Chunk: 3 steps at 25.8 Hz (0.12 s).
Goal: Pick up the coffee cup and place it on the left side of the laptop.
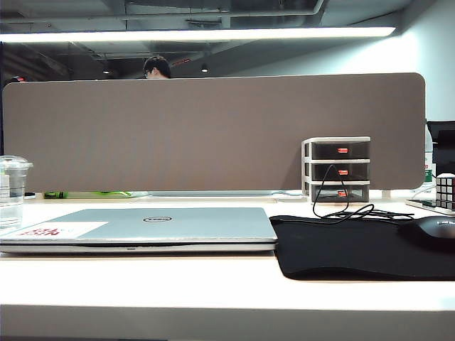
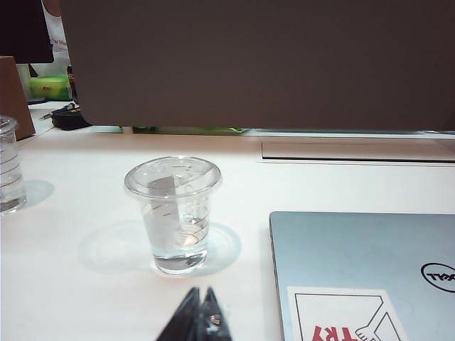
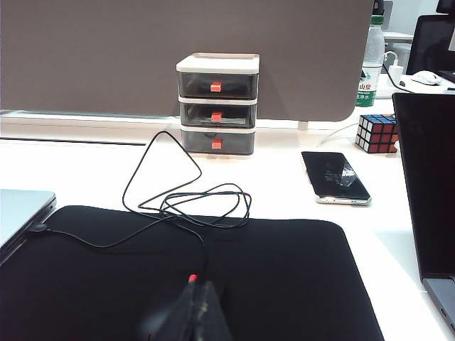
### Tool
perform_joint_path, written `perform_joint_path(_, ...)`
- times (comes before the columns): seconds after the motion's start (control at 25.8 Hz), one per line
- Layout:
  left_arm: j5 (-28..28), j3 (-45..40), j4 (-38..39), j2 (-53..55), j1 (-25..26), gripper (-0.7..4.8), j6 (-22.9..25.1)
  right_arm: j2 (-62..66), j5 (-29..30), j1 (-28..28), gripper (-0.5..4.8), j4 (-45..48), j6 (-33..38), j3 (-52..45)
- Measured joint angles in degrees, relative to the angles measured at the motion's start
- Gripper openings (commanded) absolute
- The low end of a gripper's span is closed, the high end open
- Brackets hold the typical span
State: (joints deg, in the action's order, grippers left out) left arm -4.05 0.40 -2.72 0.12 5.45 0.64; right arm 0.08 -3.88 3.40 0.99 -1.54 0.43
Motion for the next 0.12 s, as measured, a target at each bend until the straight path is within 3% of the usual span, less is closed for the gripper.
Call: perform_joint_path(0.12, 0.0, 0.0, 0.0, 0.0, 0.0, -0.03, 0.0, 0.0, 0.0, 0.0, -0.01, 0.0, 0.0, 0.0)
